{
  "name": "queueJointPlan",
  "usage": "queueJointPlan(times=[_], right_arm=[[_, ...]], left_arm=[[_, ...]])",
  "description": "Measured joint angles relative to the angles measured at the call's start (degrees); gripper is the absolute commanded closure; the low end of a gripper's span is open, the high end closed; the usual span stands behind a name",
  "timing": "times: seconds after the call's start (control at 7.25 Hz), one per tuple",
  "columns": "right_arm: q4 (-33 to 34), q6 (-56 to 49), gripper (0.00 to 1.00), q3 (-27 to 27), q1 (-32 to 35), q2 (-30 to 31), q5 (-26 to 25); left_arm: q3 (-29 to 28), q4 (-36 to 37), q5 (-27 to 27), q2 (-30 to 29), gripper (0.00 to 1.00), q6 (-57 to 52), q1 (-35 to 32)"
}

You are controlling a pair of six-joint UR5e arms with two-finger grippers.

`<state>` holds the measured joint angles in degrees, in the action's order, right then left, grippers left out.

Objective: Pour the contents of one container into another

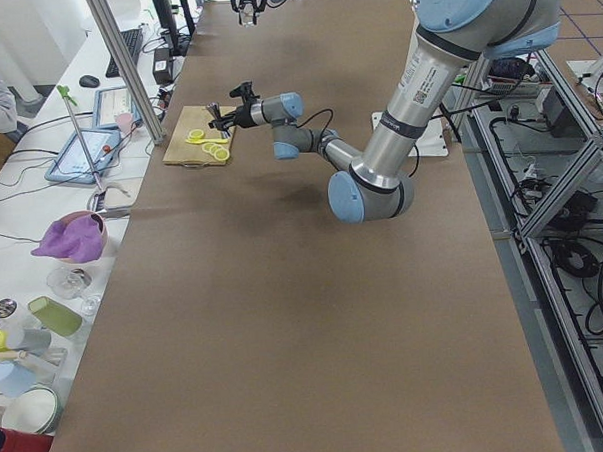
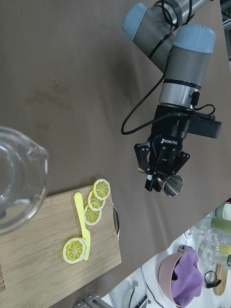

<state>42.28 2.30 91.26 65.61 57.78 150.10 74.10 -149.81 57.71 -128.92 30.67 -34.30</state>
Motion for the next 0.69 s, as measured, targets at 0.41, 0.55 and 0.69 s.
queueJointPlan(times=[0.41,0.55,0.69], right_arm=[[3.58,-0.54,1.00,0.63,-2.98,-1.60,-2.65],[4.77,-1.44,1.00,0.75,-3.88,-1.94,-3.97],[6.74,-2.95,1.00,1.00,-4.38,-2.35,-4.73]], left_arm=[[-0.12,-1.46,-0.54,0.50,1.00,-1.50,-0.18],[0.12,-1.92,-0.48,0.64,1.00,-1.55,-0.20],[0.21,-2.15,-0.24,0.26,1.00,-1.59,0.33]])
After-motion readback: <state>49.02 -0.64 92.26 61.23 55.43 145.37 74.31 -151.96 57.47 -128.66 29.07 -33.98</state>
